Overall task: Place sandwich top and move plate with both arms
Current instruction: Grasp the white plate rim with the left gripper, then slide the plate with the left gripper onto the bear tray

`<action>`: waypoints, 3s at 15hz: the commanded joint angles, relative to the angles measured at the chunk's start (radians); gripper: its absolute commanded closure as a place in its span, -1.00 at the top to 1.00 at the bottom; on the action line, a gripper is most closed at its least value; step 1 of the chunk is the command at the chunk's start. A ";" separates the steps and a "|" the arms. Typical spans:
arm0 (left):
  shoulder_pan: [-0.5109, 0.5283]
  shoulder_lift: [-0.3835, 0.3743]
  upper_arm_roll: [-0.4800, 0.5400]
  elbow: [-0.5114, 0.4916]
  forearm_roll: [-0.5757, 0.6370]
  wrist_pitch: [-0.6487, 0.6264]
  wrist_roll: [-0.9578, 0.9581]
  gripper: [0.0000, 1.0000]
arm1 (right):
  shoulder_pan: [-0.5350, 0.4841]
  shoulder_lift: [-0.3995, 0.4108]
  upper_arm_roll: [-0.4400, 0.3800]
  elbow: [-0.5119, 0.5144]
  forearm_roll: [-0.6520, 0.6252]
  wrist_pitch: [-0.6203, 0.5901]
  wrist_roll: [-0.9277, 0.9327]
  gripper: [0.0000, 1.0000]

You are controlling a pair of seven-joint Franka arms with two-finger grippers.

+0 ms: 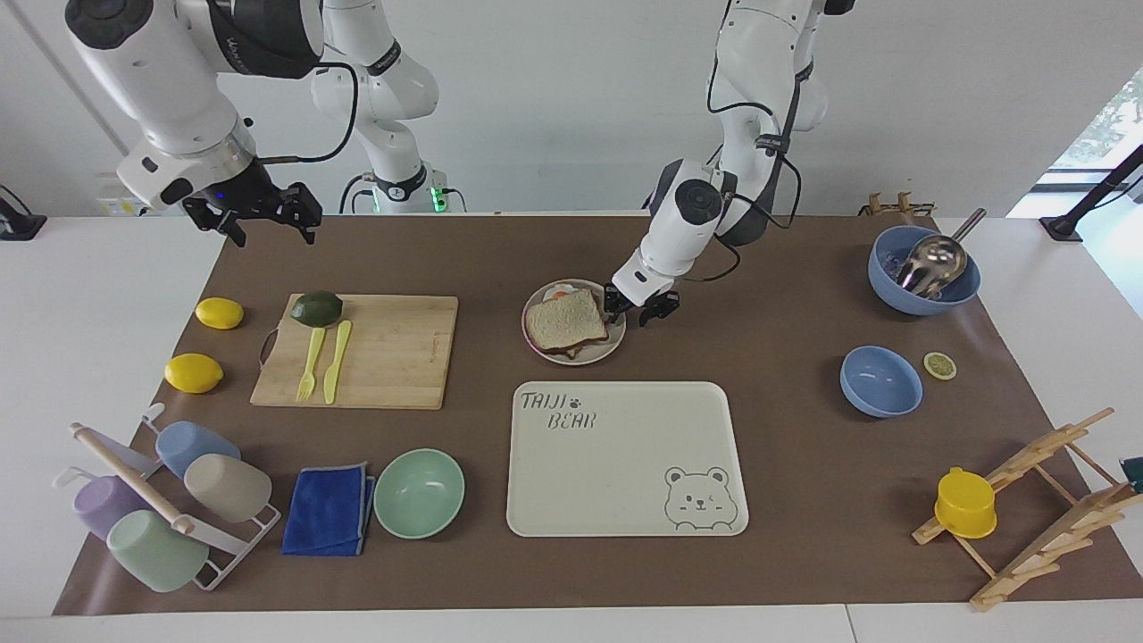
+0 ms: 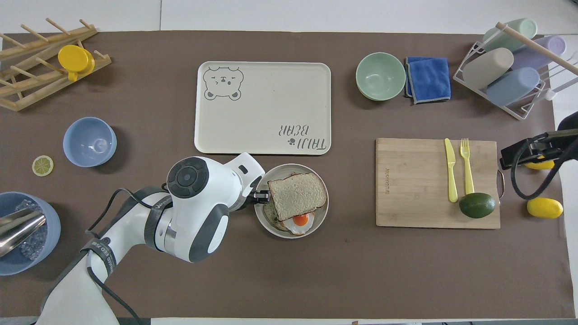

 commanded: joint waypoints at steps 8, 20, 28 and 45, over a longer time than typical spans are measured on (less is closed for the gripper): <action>-0.033 0.014 0.014 -0.020 -0.044 0.042 -0.003 -0.45 | -0.024 -0.010 0.006 -0.007 0.032 0.032 0.029 1.00; 0.025 0.001 0.014 0.027 -0.049 -0.048 0.013 -1.00 | -0.018 -0.010 0.009 0.001 0.033 0.032 0.030 1.00; 0.132 -0.027 0.015 0.118 -0.142 -0.206 0.115 -1.00 | -0.017 -0.010 0.012 0.001 0.032 0.028 0.030 1.00; 0.250 0.356 0.026 0.717 -0.208 -0.324 0.092 -1.00 | -0.017 -0.010 0.015 0.001 0.029 0.038 0.026 1.00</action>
